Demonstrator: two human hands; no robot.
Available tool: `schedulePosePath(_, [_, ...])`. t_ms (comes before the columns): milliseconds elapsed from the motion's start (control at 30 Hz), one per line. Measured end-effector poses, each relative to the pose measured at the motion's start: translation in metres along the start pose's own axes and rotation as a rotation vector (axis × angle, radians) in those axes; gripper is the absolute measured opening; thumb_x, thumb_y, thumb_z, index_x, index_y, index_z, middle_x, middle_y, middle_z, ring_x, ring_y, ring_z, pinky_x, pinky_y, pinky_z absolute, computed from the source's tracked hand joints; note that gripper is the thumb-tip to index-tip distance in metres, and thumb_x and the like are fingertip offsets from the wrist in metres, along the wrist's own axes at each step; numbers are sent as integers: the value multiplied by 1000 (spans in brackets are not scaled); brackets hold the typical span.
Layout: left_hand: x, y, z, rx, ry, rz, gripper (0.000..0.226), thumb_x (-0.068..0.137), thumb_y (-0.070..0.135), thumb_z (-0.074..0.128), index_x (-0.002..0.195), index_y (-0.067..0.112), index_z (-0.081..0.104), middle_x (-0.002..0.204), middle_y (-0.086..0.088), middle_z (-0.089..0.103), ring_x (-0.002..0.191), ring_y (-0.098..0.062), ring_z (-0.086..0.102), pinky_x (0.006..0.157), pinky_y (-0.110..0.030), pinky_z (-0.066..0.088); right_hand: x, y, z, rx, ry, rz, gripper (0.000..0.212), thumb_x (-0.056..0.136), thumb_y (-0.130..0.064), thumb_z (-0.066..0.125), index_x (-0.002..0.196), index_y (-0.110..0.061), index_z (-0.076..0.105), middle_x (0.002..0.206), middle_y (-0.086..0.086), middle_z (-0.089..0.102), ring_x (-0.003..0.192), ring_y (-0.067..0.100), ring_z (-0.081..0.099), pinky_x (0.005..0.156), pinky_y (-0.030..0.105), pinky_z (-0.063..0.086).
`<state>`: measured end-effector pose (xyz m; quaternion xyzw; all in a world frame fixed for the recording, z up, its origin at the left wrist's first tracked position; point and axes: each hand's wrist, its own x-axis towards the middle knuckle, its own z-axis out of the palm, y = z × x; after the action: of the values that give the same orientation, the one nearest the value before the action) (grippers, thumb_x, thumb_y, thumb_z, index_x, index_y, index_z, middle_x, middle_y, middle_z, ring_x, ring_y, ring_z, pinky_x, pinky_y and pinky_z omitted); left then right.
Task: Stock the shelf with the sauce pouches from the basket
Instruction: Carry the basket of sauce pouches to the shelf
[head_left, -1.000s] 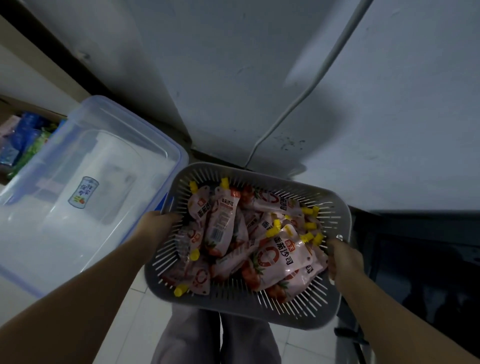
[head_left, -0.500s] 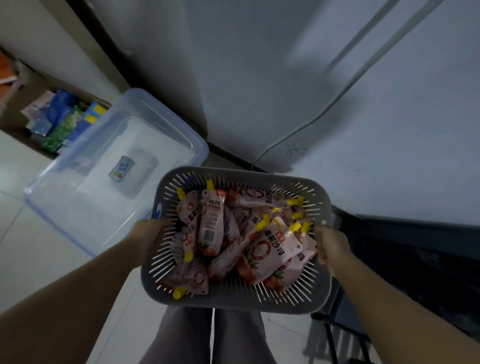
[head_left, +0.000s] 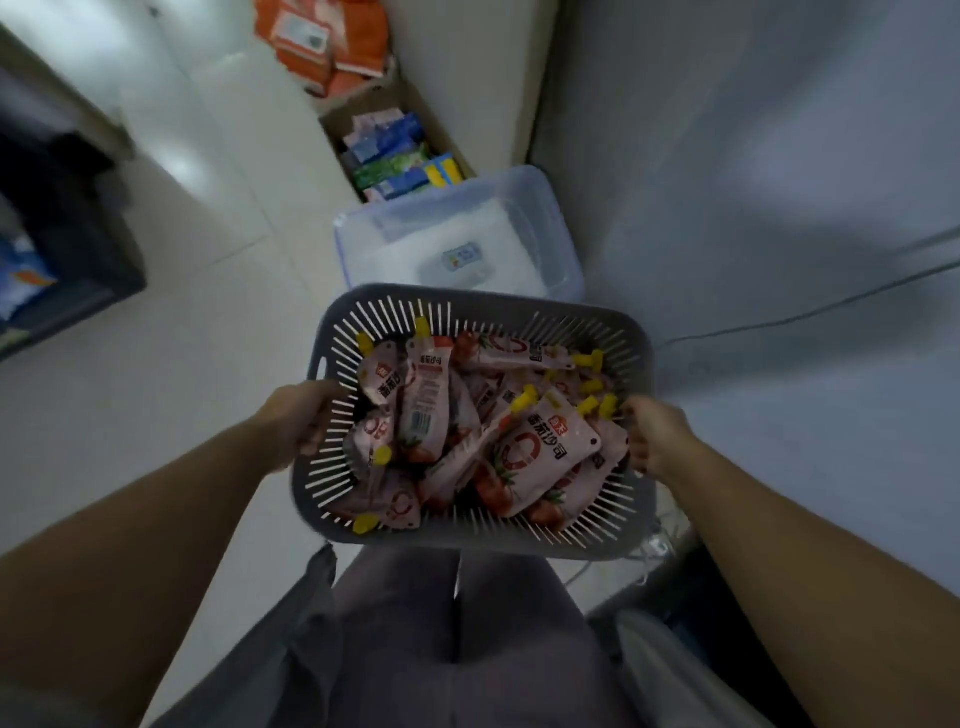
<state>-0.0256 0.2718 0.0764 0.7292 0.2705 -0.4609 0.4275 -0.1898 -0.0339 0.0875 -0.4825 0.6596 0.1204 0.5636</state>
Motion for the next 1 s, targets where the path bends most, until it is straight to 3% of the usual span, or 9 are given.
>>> schedulePosePath(133, [-25,-49,-51,-184,126,-28,36,86,14,53,57,18,33,52,-1,25,34,-11,21,36,-10,17,-24,-28,54,-219,-101,-105,29,86,-9,44,58,-13,40,35,-1,29,20,8,21,26,13,19])
schedulePosePath(333, [-54,-123,-125,-496,247,-87,38,86,13,53,54,17,32,36,2,26,24,-9,20,32,-9,19,-74,-45,165,-419,-262,-265,34,93,-5,38,60,-12,36,25,-2,31,15,5,25,27,6,19])
schedulePosePath(400, [-64,-148,-148,-589,303,-114,37,86,11,53,54,15,34,29,4,28,21,-9,23,32,-8,21,-94,-42,208,-529,-279,-327,27,91,-4,42,64,-7,44,42,8,42,25,12,40,30,11,26])
schedulePosePath(500, [-76,-182,-190,-675,387,-155,31,85,8,53,57,11,40,25,4,33,18,-9,28,32,-10,26,-129,-33,278,-618,-318,-399,14,82,-1,50,86,7,60,60,15,55,50,26,58,44,23,46])
schedulePosePath(633, [-82,-230,-261,-804,454,-198,32,84,6,53,56,12,38,29,2,27,21,-11,22,37,-10,23,-183,-16,372,-772,-412,-420,20,88,2,44,70,0,50,42,9,42,16,9,37,27,8,27])
schedulePosePath(733, [-95,-259,-312,-913,513,-226,30,84,6,53,58,10,40,28,2,28,20,-11,23,36,-10,25,-224,5,440,-842,-405,-485,17,85,-3,49,71,4,56,42,5,43,21,9,39,31,11,30])
schedulePosePath(867, [-109,-286,-376,-1004,606,-229,31,85,4,53,57,9,41,26,2,27,19,-10,22,33,-9,23,-281,25,520,-894,-497,-517,26,88,-1,49,63,-4,47,46,8,40,13,6,29,27,5,24])
schedulePosePath(933, [-115,-302,-412,-1048,659,-227,32,85,4,53,56,10,41,28,2,28,19,-10,23,33,-8,24,-313,37,565,-929,-540,-547,19,87,-2,50,69,2,54,49,11,45,17,10,37,27,7,27])
schedulePosePath(1000, [-118,-317,-444,-1099,702,-224,31,84,4,53,56,10,41,34,-2,32,20,-11,25,34,-8,25,-335,46,607,-971,-579,-596,13,83,-2,52,81,7,62,65,17,55,37,22,53,33,17,39])
